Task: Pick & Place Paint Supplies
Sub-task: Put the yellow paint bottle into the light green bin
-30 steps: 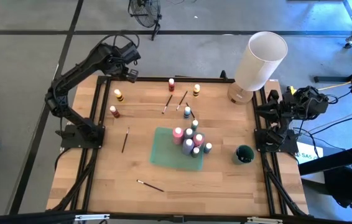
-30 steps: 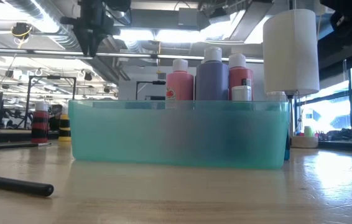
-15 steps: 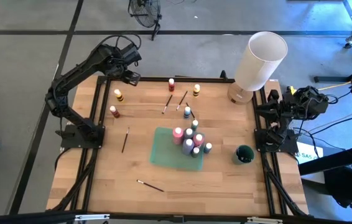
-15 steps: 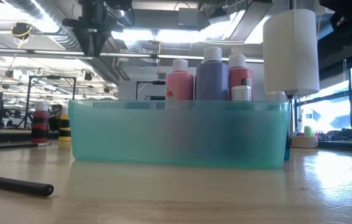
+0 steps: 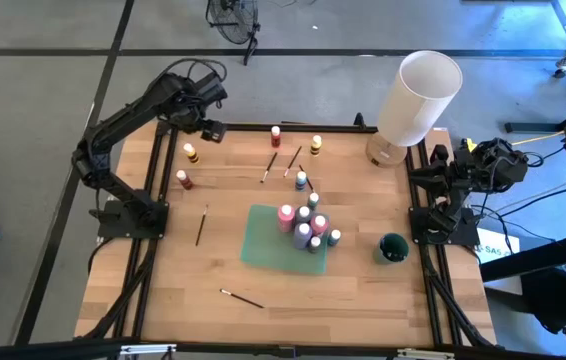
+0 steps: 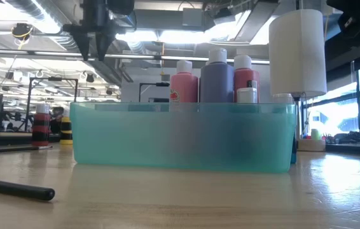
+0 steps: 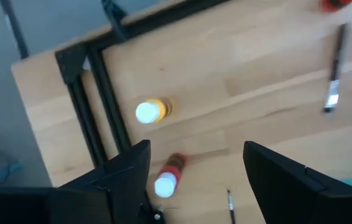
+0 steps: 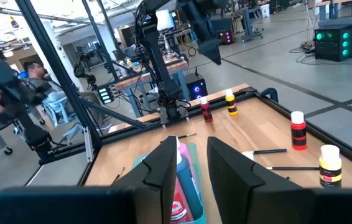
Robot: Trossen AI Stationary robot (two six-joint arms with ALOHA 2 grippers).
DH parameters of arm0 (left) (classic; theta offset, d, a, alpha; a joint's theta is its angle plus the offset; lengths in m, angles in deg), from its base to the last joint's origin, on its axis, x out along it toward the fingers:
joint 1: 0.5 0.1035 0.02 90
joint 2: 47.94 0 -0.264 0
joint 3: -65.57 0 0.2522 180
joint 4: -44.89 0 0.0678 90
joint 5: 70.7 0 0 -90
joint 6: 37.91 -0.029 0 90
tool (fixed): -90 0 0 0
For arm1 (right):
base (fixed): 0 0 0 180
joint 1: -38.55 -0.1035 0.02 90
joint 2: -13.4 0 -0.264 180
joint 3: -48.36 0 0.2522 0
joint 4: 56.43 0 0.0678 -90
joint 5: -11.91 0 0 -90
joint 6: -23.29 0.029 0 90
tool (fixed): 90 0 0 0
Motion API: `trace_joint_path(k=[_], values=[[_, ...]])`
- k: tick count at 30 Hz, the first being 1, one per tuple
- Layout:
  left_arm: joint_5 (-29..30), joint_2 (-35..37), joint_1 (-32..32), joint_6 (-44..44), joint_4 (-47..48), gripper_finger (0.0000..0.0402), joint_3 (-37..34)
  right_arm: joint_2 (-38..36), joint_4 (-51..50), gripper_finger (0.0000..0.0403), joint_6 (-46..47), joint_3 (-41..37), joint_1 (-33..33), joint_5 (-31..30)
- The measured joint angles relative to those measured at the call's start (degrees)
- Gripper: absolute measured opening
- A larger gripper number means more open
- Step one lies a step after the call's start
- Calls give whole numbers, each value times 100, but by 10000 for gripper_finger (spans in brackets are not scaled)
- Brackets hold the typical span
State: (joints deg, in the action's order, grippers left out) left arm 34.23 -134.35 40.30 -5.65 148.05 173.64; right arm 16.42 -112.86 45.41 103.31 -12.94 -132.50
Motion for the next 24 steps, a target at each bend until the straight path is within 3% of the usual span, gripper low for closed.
trace_joint_path(k=[5, 11, 20, 24], values=[[-511, 9, 595, -111, -287, 251, -989, 0, -2, 92, 147, 0, -1, 2], [-625, 18, 917, -17, -822, 251, -1896, 0, -110, 92, 431, -2, 0, 1], [-744, 37, 1096, -41, -1775, 251, -2437, 0, -219, 92, 729, -4, 0, 2], [-738, 37, 1295, 74, -1785, 251, -2457, 0, -216, 92, 768, -4, 1, 0]])
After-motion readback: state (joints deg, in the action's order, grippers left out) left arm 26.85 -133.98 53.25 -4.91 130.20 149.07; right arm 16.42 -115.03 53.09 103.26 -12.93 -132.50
